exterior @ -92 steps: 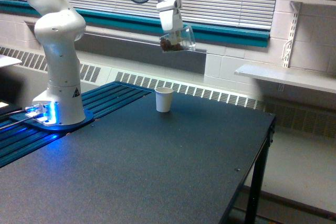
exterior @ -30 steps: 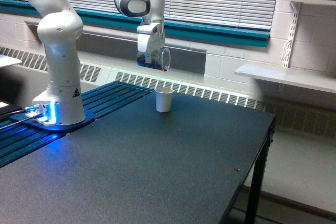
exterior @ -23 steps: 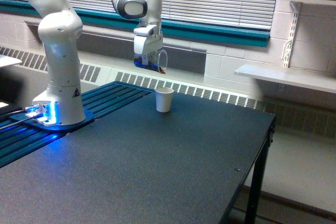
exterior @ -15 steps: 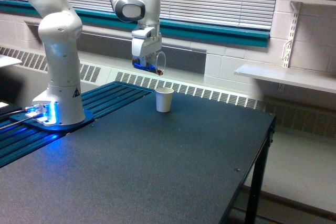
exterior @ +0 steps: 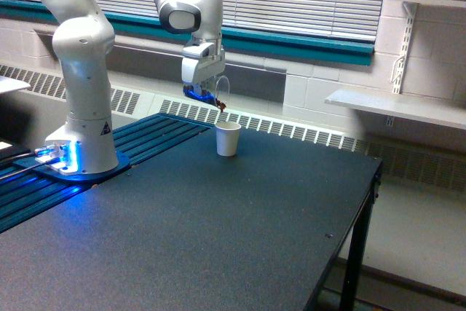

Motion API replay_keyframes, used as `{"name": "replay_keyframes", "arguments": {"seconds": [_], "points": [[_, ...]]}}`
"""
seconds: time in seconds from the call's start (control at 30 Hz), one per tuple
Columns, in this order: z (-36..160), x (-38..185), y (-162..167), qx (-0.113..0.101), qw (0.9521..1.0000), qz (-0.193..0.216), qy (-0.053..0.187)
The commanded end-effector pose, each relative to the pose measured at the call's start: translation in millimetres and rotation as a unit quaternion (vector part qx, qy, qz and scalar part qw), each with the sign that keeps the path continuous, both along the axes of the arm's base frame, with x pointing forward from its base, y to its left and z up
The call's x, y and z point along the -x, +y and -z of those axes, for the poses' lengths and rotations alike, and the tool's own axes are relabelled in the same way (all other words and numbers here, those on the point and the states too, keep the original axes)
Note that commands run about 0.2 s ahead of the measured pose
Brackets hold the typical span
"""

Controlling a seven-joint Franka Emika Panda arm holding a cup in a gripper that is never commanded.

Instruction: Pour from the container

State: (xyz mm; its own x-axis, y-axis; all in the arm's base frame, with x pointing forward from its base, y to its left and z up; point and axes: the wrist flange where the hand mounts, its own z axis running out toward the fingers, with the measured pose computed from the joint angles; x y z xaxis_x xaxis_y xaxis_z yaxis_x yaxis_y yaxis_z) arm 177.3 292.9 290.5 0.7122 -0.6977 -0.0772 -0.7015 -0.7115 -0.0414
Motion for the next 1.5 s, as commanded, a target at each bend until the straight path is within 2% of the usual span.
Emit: {"name": "replay_keyframes", "arguments": {"seconds": [0.03, 1.5], "points": [[2.9, -3.9, -1.3, -0.004, 1.0000, 0.000, 0.003], [17.5, -12.5, 5.2, -0.019, 0.9995, 0.009, 0.025]]}}
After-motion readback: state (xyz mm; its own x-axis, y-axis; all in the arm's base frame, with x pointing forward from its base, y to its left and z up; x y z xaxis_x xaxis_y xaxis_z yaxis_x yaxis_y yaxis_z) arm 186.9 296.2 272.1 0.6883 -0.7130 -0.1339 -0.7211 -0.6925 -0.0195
